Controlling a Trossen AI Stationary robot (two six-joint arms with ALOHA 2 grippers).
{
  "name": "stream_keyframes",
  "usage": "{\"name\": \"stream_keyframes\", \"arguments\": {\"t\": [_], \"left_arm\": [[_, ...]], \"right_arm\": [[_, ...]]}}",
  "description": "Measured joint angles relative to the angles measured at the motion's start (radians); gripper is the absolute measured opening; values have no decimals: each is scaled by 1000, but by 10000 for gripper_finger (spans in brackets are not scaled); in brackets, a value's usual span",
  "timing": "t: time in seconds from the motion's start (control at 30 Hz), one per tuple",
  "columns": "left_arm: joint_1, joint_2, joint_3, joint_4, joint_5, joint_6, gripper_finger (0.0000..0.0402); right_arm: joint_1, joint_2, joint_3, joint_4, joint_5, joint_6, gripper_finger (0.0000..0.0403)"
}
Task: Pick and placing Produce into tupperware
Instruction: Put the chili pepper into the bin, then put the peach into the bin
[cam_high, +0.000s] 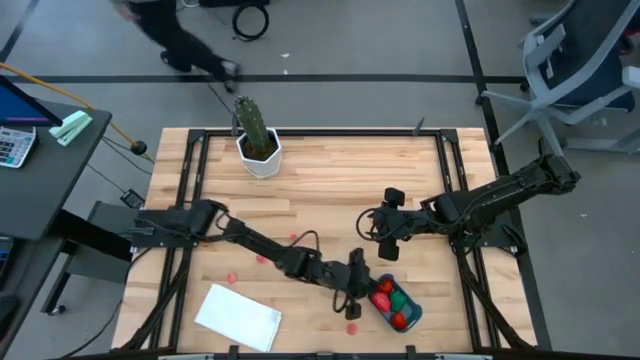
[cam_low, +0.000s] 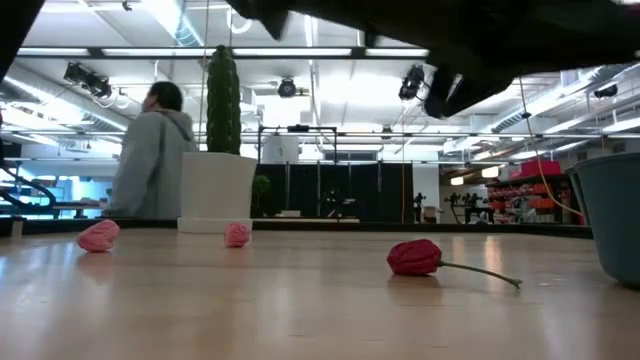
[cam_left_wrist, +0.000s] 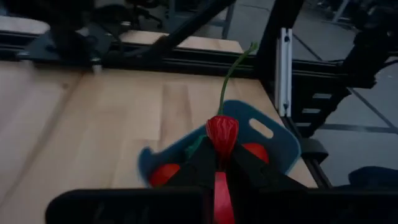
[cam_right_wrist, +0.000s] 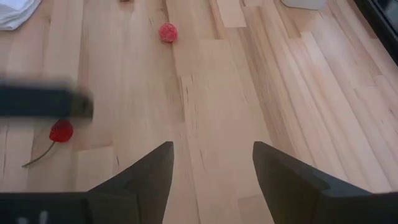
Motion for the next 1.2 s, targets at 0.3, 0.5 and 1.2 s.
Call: {"name": "stream_keyframes", "arguments": {"t": [0.3, 0.5, 1.2], "left_arm": [[-2, 187, 269, -234, 76, 2, 37], [0, 184, 342, -403, 56, 18, 70], [5, 75, 501, -880, 56, 18, 170]], "right_arm": [[0, 0, 0, 1, 0, 0, 229], [0, 0, 0, 1, 0, 0, 229], [0, 0, 0, 21, 0, 1, 231]]}}
